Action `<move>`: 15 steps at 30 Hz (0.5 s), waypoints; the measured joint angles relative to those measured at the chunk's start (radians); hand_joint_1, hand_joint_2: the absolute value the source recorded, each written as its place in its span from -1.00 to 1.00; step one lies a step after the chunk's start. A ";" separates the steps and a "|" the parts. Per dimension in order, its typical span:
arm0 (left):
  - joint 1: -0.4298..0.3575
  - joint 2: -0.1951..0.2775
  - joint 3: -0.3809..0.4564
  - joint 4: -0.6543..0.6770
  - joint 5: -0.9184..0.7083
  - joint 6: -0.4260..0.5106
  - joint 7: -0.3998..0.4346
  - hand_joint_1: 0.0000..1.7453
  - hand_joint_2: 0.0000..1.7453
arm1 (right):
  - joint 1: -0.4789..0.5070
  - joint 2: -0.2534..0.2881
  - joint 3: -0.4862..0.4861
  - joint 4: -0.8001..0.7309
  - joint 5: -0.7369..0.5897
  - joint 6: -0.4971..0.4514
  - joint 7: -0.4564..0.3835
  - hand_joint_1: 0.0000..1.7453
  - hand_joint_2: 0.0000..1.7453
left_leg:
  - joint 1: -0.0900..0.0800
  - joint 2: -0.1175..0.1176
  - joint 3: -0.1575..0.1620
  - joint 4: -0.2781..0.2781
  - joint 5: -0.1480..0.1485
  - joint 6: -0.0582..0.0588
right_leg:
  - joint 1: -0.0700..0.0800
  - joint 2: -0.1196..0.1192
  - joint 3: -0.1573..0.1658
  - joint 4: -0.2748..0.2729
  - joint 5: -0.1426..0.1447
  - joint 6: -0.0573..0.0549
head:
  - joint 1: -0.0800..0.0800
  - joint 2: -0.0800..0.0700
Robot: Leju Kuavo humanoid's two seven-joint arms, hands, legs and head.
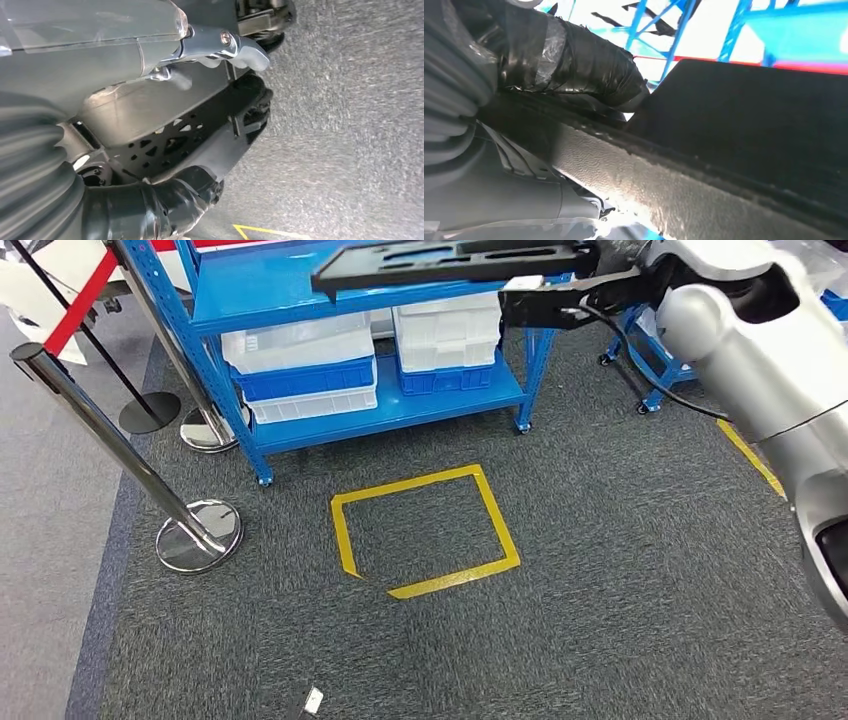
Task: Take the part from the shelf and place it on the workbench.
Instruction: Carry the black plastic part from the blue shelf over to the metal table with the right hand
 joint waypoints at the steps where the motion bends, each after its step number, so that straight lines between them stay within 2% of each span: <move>1: 0.000 0.000 0.000 0.000 0.000 0.000 0.000 -1.00 1.00 | -0.009 0.000 -0.015 0.004 -0.004 -0.002 0.002 1.00 1.00 | 0.002 0.000 -0.004 0.058 -0.014 -0.003 | 0.001 0.000 -0.017 0.001 0.014 0.000 | 0.000 0.000; 2: -0.001 0.000 0.000 0.000 0.001 0.000 0.000 -1.00 1.00 | -0.015 0.000 -0.027 0.008 -0.007 -0.004 0.002 1.00 1.00 | 0.005 0.000 0.005 0.091 0.001 -0.005 | 0.002 0.001 -0.034 0.002 0.027 0.001 | 0.000 0.000; 3: -0.001 0.000 0.000 0.000 0.001 0.000 0.000 -1.00 1.00 | -0.019 0.000 -0.037 0.011 -0.008 -0.004 0.002 1.00 1.00 | 0.006 0.000 0.030 0.092 0.031 -0.004 | 0.003 0.002 -0.050 0.002 0.040 0.003 | 0.000 0.000; 4: -0.001 0.000 0.000 0.000 0.001 0.000 0.001 -1.00 1.00 | -0.021 0.000 -0.044 0.013 -0.009 -0.005 0.002 1.00 1.00 | 0.007 -0.001 0.071 0.059 0.059 -0.003 | 0.004 0.004 -0.065 0.003 0.053 0.005 | 0.000 0.000; 5: -0.001 0.000 0.000 0.000 0.001 0.000 0.001 -1.00 1.00 | -0.021 0.000 -0.049 0.016 -0.010 -0.005 0.002 1.00 1.00 | 0.007 -0.002 0.128 -0.004 0.069 0.001 | 0.004 0.007 -0.078 0.004 0.066 0.009 | 0.000 0.000; 6: -0.002 0.001 0.000 0.000 0.001 0.000 0.001 -1.00 1.00 | -0.022 0.000 -0.054 0.017 -0.010 -0.006 0.003 1.00 1.00 | 0.004 -0.004 0.189 -0.088 0.058 0.005 | 0.004 0.009 -0.089 0.005 0.077 0.014 | 0.000 0.000; 7: -0.003 0.002 0.000 0.000 0.001 0.000 0.001 -1.00 1.00 | -0.023 0.000 -0.058 0.018 -0.011 -0.006 0.003 1.00 1.00 | 0.001 -0.006 0.237 -0.158 0.038 0.009 | 0.003 0.010 -0.097 0.004 0.089 0.019 | 0.000 0.000; 8: -0.003 0.003 0.000 0.000 0.001 0.000 0.001 -1.00 1.00 | -0.024 -0.001 -0.063 0.020 -0.011 -0.007 0.004 1.00 1.00 | -0.004 -0.007 0.266 -0.207 0.023 0.013 | 0.001 0.010 -0.102 0.000 0.102 0.025 | 0.000 0.000; 9: -0.003 0.004 0.000 0.000 0.001 0.000 0.001 -1.00 1.00 | -0.024 -0.001 -0.066 0.023 -0.011 -0.007 0.004 1.00 1.00 | -0.009 -0.008 0.274 -0.234 0.022 0.018 | -0.002 0.010 -0.105 -0.005 0.116 0.031 | 0.000 0.000; 10: -0.002 0.005 0.000 0.000 0.001 0.000 0.001 -1.00 1.00 | -0.023 -0.002 -0.069 0.026 -0.011 -0.007 0.005 1.00 1.00 | -0.009 -0.007 0.268 -0.241 0.034 0.025 | -0.005 0.011 -0.108 -0.010 0.125 0.037 | 0.000 0.000; 11: -0.002 0.006 0.000 0.000 0.001 0.000 0.001 -1.00 1.00 | -0.023 -0.003 -0.070 0.030 -0.011 -0.007 0.005 1.00 1.00 | -0.009 -0.005 0.258 -0.247 0.050 0.034 | -0.008 0.013 -0.115 -0.008 0.116 0.042 | 0.000 0.000; 12: -0.002 0.007 0.000 0.000 0.002 0.000 0.001 -1.00 1.00 | -0.023 -0.005 -0.071 0.033 -0.011 -0.008 0.005 1.00 1.00 | -0.008 -0.002 0.246 -0.252 0.066 0.044 | -0.009 0.015 -0.125 0.011 0.086 0.046 | 0.001 0.000; 13: -0.002 0.007 0.000 0.000 0.002 0.000 0.001 -1.00 1.00 | -0.023 -0.006 -0.072 0.035 -0.012 -0.008 0.005 1.00 1.00 | -0.007 0.002 0.231 -0.255 0.082 0.052 | -0.010 0.016 -0.138 0.049 0.037 0.048 | 0.002 0.000; 14: -0.002 0.007 0.000 0.000 0.002 0.000 0.001 -1.00 1.00 | -0.023 -0.006 -0.073 0.037 -0.012 -0.008 0.004 1.00 1.00 | -0.008 0.004 0.214 -0.255 0.095 0.057 | -0.010 0.016 -0.152 0.106 -0.021 0.051 | 0.002 0.000; 15: -0.003 0.007 0.000 0.000 0.002 0.000 0.001 -1.00 1.00 | -0.023 -0.006 -0.073 0.038 -0.012 -0.008 0.004 1.00 1.00 | -0.009 0.005 0.195 -0.253 0.109 0.059 | -0.010 0.016 -0.164 0.175 -0.066 0.054 | 0.003 0.000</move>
